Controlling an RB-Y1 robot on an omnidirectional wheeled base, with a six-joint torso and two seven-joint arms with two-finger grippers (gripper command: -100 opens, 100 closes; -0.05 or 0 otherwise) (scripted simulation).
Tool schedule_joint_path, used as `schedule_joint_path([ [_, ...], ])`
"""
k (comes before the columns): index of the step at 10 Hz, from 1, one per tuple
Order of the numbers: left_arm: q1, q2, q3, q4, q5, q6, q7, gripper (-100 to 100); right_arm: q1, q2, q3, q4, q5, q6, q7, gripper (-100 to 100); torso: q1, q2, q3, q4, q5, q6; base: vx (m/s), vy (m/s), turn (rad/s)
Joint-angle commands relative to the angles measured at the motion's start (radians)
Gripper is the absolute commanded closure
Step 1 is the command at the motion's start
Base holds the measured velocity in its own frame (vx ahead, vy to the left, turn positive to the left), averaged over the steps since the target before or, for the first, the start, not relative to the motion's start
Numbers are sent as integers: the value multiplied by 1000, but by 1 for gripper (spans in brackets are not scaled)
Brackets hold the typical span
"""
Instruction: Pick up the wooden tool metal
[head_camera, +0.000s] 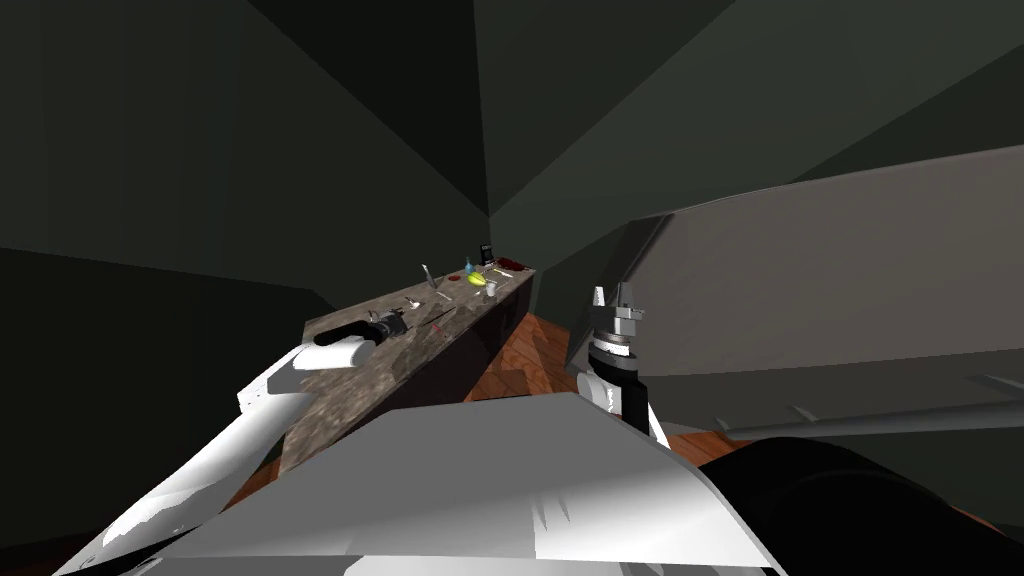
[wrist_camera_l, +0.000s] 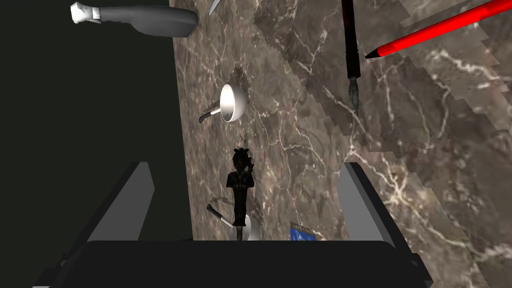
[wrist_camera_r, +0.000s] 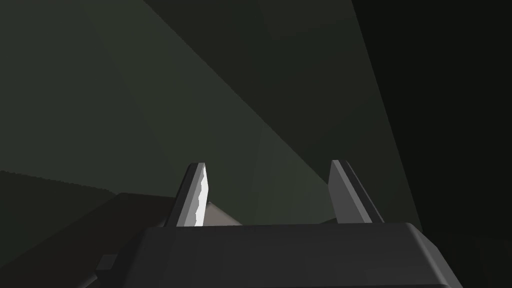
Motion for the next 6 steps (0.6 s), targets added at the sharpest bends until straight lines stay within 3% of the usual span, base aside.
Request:
schedule_joint_path([
  [1, 1, 1, 4, -7, -1, 45, 7, -100, 0, 0, 0, 0, 0, 0, 0, 0, 0, 0, 0, 0, 0, 0, 12, 4, 13],
  [2, -15, 18, 15, 20, 22, 73, 32, -100, 0, 0, 0, 0, 0, 0, 0, 0, 0, 1, 0, 0, 0, 0, 22, 3, -86],
  [4, -15, 18, 15, 20, 22, 115, 32, -100, 0, 0, 0, 0, 0, 0, 0, 0, 0, 0, 0, 0, 0, 0, 17, 4, -50],
  [5, -29, 34, 26, 46, 44, 152, 57, -100, 0, 0, 0, 0, 0, 0, 0, 0, -1, 1, 0, 0, 0, 0, 27, 3, -133],
  [6, -29, 34, 26, 46, 44, 180, 57, -100, 0, 0, 0, 0, 0, 0, 0, 0, 0, 0, 0, 0, 0, 1, 27, 7, -79],
])
